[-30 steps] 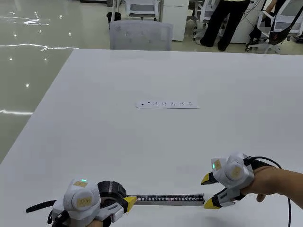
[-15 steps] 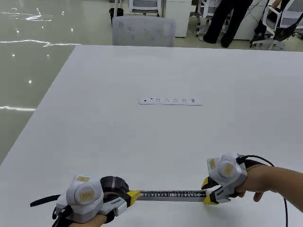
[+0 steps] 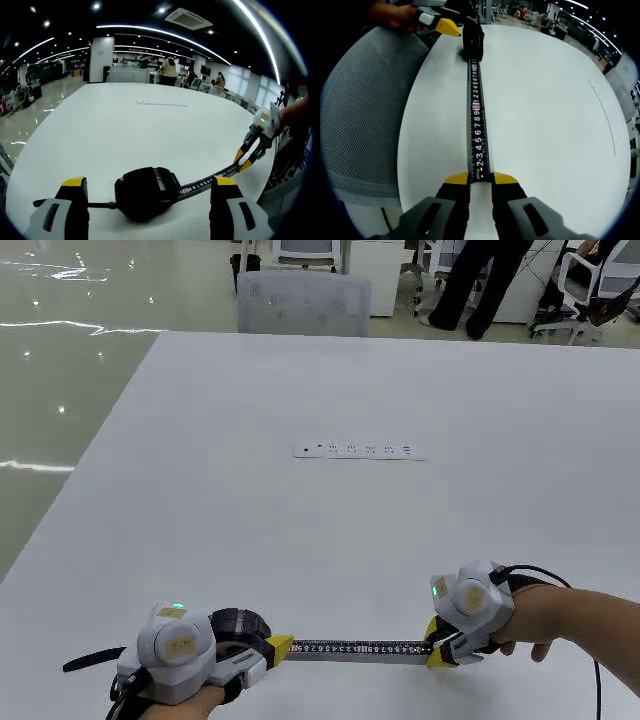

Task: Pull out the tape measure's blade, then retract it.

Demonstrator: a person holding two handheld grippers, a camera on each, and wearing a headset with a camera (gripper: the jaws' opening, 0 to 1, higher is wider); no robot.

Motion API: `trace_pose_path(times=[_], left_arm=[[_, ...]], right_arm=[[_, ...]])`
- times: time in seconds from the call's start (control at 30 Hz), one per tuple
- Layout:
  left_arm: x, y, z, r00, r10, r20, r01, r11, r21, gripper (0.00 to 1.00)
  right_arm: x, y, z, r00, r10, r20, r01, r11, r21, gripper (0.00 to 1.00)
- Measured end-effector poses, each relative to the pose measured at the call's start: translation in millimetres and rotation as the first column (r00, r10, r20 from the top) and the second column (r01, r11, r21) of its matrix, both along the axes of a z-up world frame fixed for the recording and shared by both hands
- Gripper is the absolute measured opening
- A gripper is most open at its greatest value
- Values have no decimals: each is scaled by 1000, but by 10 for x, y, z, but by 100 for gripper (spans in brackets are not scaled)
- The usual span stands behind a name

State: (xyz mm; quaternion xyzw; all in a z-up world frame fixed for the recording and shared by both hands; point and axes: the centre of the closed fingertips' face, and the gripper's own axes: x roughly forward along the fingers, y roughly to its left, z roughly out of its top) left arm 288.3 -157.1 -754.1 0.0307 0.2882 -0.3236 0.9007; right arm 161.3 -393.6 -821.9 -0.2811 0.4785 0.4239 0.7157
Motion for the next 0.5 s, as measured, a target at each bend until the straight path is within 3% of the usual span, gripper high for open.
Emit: trace_pose_path(times=[0.1, 0.2, 0.3, 0.33, 0.43, 0.5], left_arm=[[-22, 11, -63, 999, 10, -42, -9, 1000, 27, 93], [-24, -8, -88, 999, 8, -46, -7, 999, 32, 90], [0, -39, -58, 1000, 3, -24, -2, 999, 40, 84], [8, -53, -75, 999, 9, -34, -8, 999, 39, 83], [-30, -49, -212, 993, 38, -111, -31, 997, 64, 81], [-31, -49, -277, 990, 49, -131, -39, 996, 79, 74]], right_arm=[[1, 15, 1, 1000, -18, -4, 18, 999, -27, 14], [5, 7, -9, 1000, -17, -20, 16, 999, -39, 14], [-1, 1, -3, 999, -28, -27, 27, 999, -43, 13], [0, 2, -2, 999, -31, -29, 30, 999, -45, 13], [7, -11, -13, 998, -44, -34, 42, 998, -47, 13], [11, -10, -8, 998, -47, -36, 45, 998, -44, 13]])
